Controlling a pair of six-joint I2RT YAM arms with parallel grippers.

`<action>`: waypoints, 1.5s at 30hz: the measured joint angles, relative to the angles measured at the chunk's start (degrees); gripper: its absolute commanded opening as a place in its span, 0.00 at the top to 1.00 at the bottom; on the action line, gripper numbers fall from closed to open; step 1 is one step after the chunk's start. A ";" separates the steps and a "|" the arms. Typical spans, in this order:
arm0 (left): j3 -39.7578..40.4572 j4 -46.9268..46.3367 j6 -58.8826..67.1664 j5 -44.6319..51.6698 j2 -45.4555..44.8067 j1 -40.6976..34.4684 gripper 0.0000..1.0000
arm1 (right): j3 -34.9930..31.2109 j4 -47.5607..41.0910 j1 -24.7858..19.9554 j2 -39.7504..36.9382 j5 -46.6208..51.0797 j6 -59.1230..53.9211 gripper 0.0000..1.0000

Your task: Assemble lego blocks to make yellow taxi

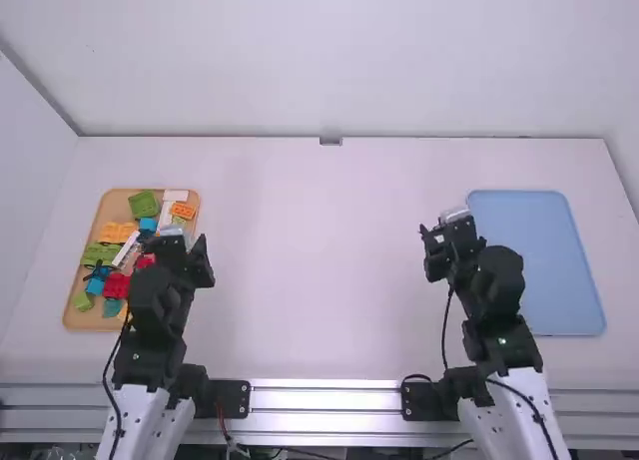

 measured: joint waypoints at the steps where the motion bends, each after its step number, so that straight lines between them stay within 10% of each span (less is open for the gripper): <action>1: 0.98 -0.33 -0.42 -0.24 1.27 0.28 0.59 | 1.44 -0.20 0.63 1.79 -0.33 -0.59 0.59; 26: 28.63 -14.19 -15.08 -12.90 37.77 6.97 0.14 | 35.93 -3.21 18.51 50.36 -33.11 -19.15 0.14; 45: 37.73 -26.80 -20.65 -4.44 49.79 31.34 0.01 | 48.83 5.97 25.22 73.29 -44.11 -21.27 0.01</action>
